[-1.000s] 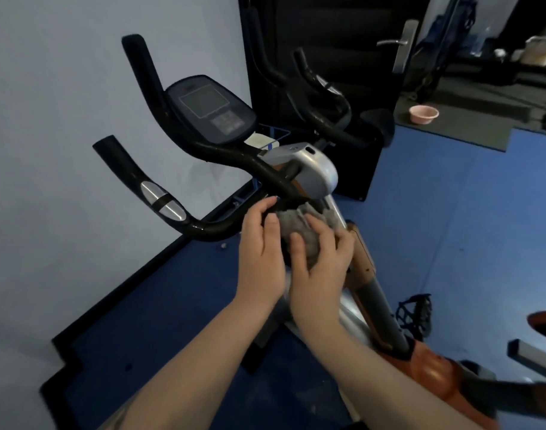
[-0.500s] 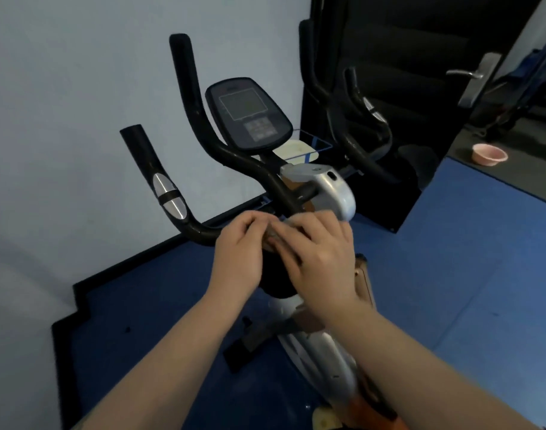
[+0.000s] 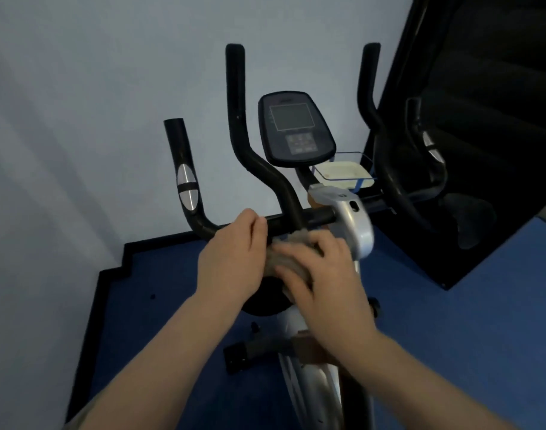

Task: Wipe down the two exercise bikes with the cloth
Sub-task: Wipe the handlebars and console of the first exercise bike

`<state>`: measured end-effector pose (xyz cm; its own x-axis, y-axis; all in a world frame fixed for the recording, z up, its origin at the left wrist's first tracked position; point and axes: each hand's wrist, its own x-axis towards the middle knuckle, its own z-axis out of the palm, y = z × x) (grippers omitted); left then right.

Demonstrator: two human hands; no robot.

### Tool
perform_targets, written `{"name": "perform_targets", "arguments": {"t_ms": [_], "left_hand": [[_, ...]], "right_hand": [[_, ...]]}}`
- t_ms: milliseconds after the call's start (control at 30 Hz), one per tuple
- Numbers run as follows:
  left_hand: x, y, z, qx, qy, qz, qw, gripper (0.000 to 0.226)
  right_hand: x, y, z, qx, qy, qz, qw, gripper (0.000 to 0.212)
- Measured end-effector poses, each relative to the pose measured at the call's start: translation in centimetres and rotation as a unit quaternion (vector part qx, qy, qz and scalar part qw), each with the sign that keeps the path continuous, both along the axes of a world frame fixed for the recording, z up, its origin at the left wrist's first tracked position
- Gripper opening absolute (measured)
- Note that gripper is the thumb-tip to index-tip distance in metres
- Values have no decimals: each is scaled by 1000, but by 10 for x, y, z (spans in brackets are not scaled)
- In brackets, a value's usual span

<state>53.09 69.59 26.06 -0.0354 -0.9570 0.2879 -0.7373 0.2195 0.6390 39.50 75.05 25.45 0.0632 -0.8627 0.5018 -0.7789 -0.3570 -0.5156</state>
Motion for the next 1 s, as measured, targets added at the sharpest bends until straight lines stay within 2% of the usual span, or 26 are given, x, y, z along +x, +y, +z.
{"name": "perform_targets", "arguments": {"t_ms": [67, 167, 267, 367, 400, 433, 567, 667, 800, 933, 1000], "left_hand": [[-1, -1, 0, -2, -9, 13, 1000, 34], [-2, 1, 0, 8, -4, 17, 1000, 39], [-7, 7, 4, 1, -87, 17, 996, 46], [-12, -6, 11, 8, -208, 38, 977, 44], [-14, -13, 12, 18, -218, 52, 974, 43], [-15, -18, 13, 30, -214, 60, 975, 43], [-22, -21, 4, 50, -225, 58, 971, 33], [-20, -21, 1, 49, -206, 78, 974, 35], [-16, -20, 0, 40, -199, 45, 978, 38], [-17, -18, 2, 44, -219, 34, 974, 36], [-16, -19, 5, 56, -209, 31, 976, 39]], "right_hand": [[3, -22, 8, 34, -51, 7, 998, 30], [9, -24, 2, 34, -99, 15, 994, 26], [-14, -6, -7, 55, -150, 60, 985, 31], [-22, -23, 2, 96, -129, 83, 984, 27], [-24, -34, 6, 111, -130, 89, 981, 25], [-26, -44, 10, 112, -140, 83, 980, 23], [-36, -86, 16, 35, -201, -39, 978, 23], [-21, -83, -7, 76, -185, -20, 980, 32], [-17, -47, -41, 19, -235, 12, 972, 35], [-17, -82, -24, 21, -195, -26, 980, 29], [-10, -80, -24, 18, -211, -44, 976, 29]]}}
